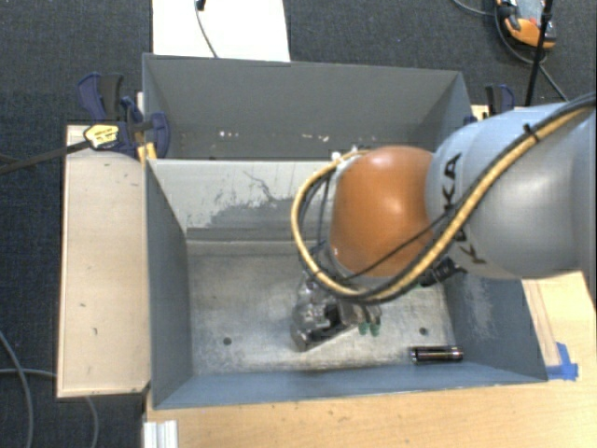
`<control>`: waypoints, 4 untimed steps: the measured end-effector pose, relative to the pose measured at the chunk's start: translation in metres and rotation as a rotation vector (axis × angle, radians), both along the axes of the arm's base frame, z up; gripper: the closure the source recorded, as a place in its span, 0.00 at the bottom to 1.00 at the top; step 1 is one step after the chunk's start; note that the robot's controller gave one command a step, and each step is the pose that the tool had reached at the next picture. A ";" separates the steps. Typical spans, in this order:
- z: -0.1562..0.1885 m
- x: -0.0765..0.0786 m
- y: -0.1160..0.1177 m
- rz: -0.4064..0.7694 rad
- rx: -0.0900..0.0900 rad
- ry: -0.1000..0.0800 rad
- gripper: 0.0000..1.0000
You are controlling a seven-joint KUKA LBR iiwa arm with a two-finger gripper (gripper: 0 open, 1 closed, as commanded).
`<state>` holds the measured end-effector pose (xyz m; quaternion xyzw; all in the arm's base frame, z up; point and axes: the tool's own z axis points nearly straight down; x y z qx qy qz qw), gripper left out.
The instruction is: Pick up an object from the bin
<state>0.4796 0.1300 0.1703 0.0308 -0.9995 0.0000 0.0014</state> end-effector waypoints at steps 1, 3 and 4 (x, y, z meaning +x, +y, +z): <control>-0.004 0.004 -0.004 0.034 0.000 -0.003 1.00; -0.020 0.009 -0.036 0.029 -0.001 0.000 0.00; -0.018 0.010 -0.034 0.028 0.001 -0.005 0.00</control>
Offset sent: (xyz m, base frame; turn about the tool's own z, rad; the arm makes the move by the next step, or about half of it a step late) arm -0.0013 0.0074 0.1008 0.1014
